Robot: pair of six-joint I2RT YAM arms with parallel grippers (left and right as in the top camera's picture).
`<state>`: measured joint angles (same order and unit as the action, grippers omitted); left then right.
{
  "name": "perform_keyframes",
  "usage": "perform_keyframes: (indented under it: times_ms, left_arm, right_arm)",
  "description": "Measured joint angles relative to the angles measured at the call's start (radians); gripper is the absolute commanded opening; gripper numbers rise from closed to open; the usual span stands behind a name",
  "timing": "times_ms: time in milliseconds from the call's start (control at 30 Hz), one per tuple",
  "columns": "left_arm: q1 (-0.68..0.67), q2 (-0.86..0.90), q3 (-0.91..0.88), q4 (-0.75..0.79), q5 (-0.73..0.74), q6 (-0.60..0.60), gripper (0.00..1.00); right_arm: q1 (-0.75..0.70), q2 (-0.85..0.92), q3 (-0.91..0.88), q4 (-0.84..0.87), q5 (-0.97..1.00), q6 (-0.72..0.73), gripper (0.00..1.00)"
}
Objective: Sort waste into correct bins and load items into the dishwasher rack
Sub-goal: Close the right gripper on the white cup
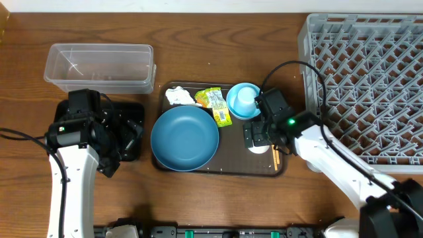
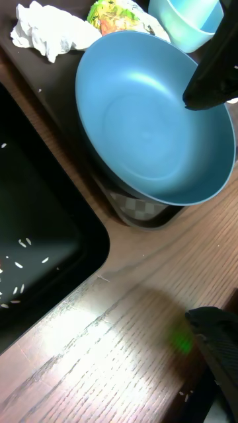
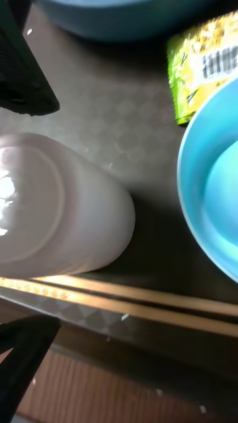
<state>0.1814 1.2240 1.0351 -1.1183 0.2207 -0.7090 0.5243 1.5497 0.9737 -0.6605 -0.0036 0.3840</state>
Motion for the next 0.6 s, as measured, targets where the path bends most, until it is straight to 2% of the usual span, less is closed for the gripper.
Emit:
perform_keyframes:
  times_ms: [467, 600]
  left_arm:
    - [0.000, 0.000, 0.000, 0.000, 0.000, 0.000, 0.98]
    - [0.000, 0.000, 0.000, 0.000, 0.000, 0.000, 0.98]
  right_arm:
    - [0.000, 0.048, 0.006, 0.015, -0.005, 0.012, 0.55]
    - [0.000, 0.048, 0.009, 0.013, -0.007, 0.022, 0.54]
